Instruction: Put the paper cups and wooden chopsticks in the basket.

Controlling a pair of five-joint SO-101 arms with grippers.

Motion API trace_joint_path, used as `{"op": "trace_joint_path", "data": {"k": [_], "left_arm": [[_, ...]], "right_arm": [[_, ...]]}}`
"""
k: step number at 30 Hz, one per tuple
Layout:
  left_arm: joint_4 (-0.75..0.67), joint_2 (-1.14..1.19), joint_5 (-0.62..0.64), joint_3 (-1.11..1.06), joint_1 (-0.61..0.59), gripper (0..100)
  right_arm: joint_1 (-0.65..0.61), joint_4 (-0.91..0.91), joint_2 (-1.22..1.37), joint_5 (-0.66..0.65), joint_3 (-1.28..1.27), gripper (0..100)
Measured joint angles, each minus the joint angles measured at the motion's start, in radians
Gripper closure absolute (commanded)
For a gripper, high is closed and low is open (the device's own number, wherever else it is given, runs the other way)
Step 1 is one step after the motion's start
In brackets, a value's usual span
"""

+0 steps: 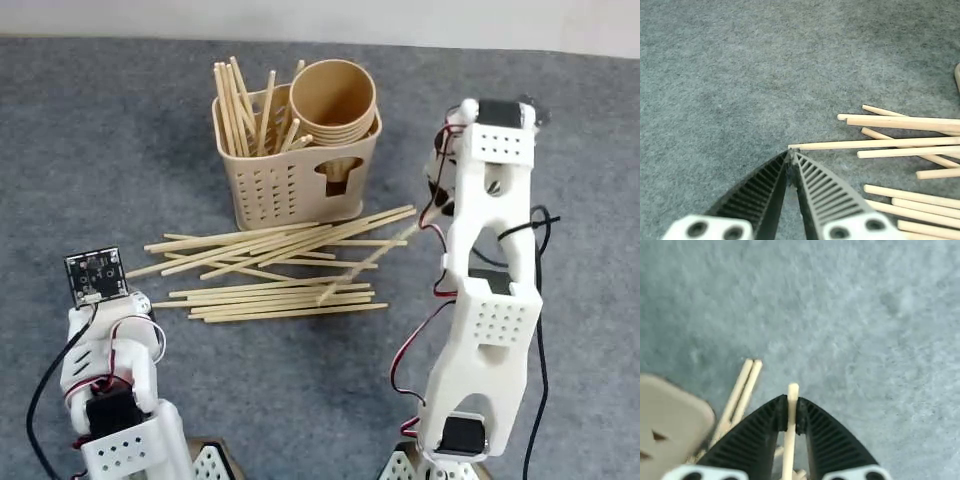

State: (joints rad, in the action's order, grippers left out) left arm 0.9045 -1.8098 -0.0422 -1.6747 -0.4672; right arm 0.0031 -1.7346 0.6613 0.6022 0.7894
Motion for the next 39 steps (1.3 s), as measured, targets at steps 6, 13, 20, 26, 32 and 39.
{"op": "trace_joint_path", "data": {"k": [6,13,20,26,32,39], "left_arm": [[0.0,0.0,0.0,0.0,0.0,99],[0.0,0.0,0.0,0.0,0.0,99],[0.0,0.0,0.0,0.0,0.0,99],[0.0,0.0,0.0,0.0,0.0,99],[0.0,0.0,0.0,0.0,0.0,99],[0.0,0.0,0.0,0.0,0.0,99]], "right_arm": [[-0.037,-0.006,-0.074,-0.057,-0.021,99.3],[-0.069,-0.008,-0.296,-0.057,-0.19,99.3],[-0.18,-0.008,-0.583,-0.138,-0.407,99.3],[-0.282,-0.008,-0.789,-0.149,-0.48,99.3],[-0.385,-0.008,-0.944,-0.157,-0.48,99.3],[-0.488,0.046,-1.082,-0.157,-0.48,99.3]]}}
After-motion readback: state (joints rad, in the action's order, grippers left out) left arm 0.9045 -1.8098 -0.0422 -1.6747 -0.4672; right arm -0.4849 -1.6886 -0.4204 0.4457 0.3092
